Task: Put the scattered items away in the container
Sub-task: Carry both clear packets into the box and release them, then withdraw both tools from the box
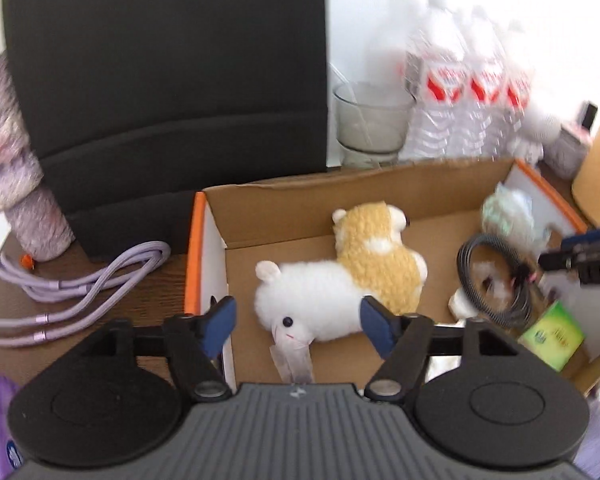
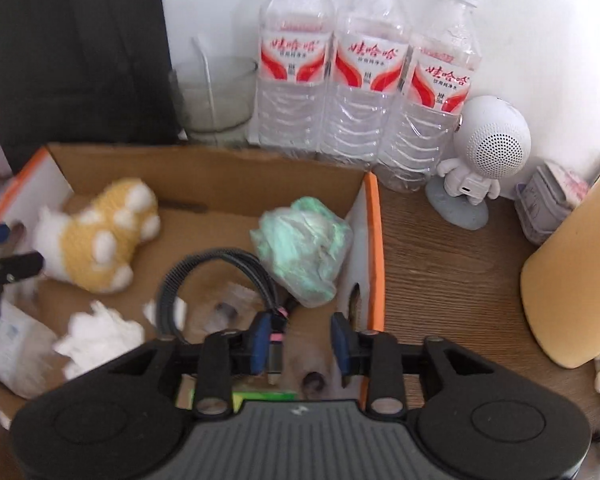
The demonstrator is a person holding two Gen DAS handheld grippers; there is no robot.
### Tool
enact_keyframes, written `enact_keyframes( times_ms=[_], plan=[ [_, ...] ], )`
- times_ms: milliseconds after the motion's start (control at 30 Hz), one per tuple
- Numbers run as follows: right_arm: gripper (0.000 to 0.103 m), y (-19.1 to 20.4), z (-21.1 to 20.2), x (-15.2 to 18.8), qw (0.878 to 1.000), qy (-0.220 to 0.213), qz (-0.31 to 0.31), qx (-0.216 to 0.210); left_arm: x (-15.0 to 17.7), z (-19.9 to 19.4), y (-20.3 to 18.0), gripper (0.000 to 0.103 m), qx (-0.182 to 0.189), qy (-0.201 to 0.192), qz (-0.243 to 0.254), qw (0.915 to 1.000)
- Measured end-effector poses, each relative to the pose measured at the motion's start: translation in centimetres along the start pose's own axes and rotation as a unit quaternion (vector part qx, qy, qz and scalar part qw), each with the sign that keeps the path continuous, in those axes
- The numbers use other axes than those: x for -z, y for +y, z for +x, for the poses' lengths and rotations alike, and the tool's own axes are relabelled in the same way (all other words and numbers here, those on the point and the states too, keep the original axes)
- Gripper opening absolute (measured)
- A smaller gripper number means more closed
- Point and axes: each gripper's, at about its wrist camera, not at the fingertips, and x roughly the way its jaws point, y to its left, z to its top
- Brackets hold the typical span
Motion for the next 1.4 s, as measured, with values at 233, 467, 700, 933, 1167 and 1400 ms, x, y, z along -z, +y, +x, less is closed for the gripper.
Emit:
enact_keyframes(
  times_ms=[233,467,700,933,1167,1400],
  plan=[
    [0.052,0.3,-3.4,-1.0,0.996,0.013,0.047,-0.081,-0.2,-1.6,-0.6,0.097,0.026,0.065,-0.035,0.997],
    [0.052,1.0,-5.6,1.1,0.996,0.024,0.053,-0.073,1.0,-6.1,-1.5,0.099,0.012,0.055,-0.037,0.9977],
    [0.065,3.7,-11.5,7.2,0.991,-0.125,0.014,-0.047,6.7,-12.7,-2.9,0.103,-0.003,-0.129,-0.087,0.9878],
    [0.085,6.2,-15.2,16.9,0.958,-0.284,0.003,-0.048,15.5,-17.1,-5.3,0.103,-0.009,-0.259,-0.08,0.9625],
    [0.085,6.5,-19.1,26.0,0.953,-0.3,0.02,-0.039,24.6,-21.7,-7.1,0.103,-0.017,-0.233,-0.08,0.969],
    [0.085,5.6,-22.3,38.6,0.968,-0.243,0.035,-0.059,33.6,-25.9,-8.5,0.103,0.046,-0.169,-0.065,0.9824]
  ],
)
